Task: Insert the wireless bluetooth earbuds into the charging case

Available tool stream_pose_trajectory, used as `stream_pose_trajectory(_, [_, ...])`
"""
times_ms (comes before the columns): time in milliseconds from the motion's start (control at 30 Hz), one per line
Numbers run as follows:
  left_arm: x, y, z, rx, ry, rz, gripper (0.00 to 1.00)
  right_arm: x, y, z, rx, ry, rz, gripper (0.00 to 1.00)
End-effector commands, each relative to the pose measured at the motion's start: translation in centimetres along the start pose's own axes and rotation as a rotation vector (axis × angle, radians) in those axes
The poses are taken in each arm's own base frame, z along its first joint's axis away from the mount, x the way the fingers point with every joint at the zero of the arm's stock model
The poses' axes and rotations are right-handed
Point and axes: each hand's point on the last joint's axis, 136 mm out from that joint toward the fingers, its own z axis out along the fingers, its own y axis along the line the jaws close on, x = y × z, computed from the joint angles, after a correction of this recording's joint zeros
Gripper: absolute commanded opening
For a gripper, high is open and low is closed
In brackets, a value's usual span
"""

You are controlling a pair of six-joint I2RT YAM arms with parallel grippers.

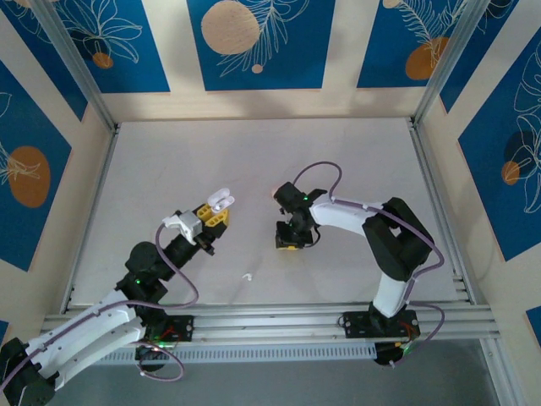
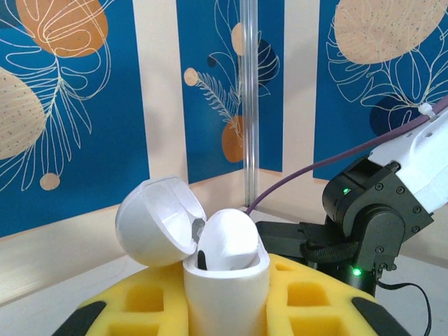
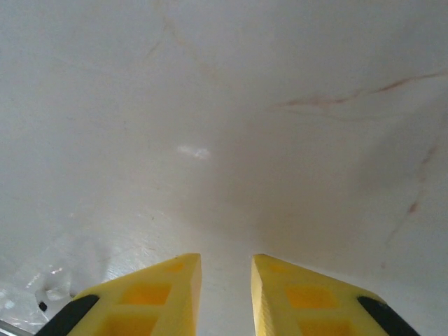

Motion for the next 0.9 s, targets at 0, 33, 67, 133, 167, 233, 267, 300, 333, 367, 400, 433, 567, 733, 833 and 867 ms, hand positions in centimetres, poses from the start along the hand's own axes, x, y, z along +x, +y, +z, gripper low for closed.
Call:
stream_pose_trajectory(0, [-2.1,-0.2,0.0,0.008,-0.054,0.006,0.14,0.4,2.4,-0.6,-0.038,0.006,-0.054,0.29])
stream_pose_trajectory(33, [-2.2,-0.2,0.0,0.007,-0.053,0.008,0.14,0.5,3.0,-0.8,-0.041,0.000,-0.067,0.30])
stream_pose_trajectory(67, [-2.3,-0.1,0.0,0.003,-0.056,0.010,0.13,0.7,3.5,-1.0,-0.045,-0.002,-0.080,0.30])
stream_pose_trajectory(133, [-2.3,0.1,-0.2,-0.010,-0.054,0.012,0.13,1.1,4.4,-1.4,-0.059,-0.003,-0.081,0.32])
stream_pose_trajectory(167, [-2.4,0.2,-0.3,-0.019,-0.052,0.017,0.13,1.5,5.1,-1.6,-0.081,0.002,-0.077,0.34])
stream_pose_trajectory(233, [-2.5,0.5,-0.5,-0.033,-0.049,0.026,0.13,2.4,6.5,-2.0,-0.121,0.000,-0.087,0.37])
stream_pose_trajectory(267, [-2.6,0.7,-0.7,-0.046,-0.050,0.033,0.13,2.9,7.2,-2.1,-0.138,0.002,-0.095,0.39])
stream_pose_trajectory(300, [-2.7,1.0,-0.9,-0.061,-0.046,0.040,0.13,3.5,8.0,-2.0,-0.161,0.013,-0.111,0.41])
stream_pose_trajectory(333, [-2.8,1.0,-1.0,-0.065,-0.045,0.048,0.13,4.1,8.6,-1.8,-0.173,0.026,-0.135,0.42])
stream_pose_trajectory(367, [-2.9,1.1,-1.2,-0.070,-0.044,0.057,0.13,4.6,9.0,-1.6,-0.165,0.030,-0.164,0.43])
stream_pose_trajectory(400, [-3.1,1.2,-1.4,-0.073,-0.042,0.065,0.13,4.9,9.2,-1.3,-0.147,0.029,-0.196,0.45])
stream_pose_trajectory(433, [-3.3,1.3,-1.6,-0.076,-0.044,0.070,0.13,5.1,9.4,-1.0,-0.133,0.034,-0.222,0.46])
stream_pose_trajectory(567, [-4.2,1.5,-2.4,-0.088,-0.056,0.090,0.13,5.9,10.3,0.1,-0.095,0.077,-0.339,0.46])
stream_pose_trajectory(733, [-5.0,1.7,-3.1,-0.099,-0.066,0.105,0.13,7.1,10.3,1.8,-0.002,0.143,-0.425,0.46])
stream_pose_trajectory(833, [-5.2,1.7,-3.4,-0.102,-0.071,0.109,0.13,7.2,10.0,2.3,0.049,0.149,-0.455,0.46])
stream_pose_trajectory(867, [-5.3,1.7,-3.5,-0.104,-0.071,0.111,0.13,7.4,10.0,2.4,0.050,0.159,-0.464,0.46])
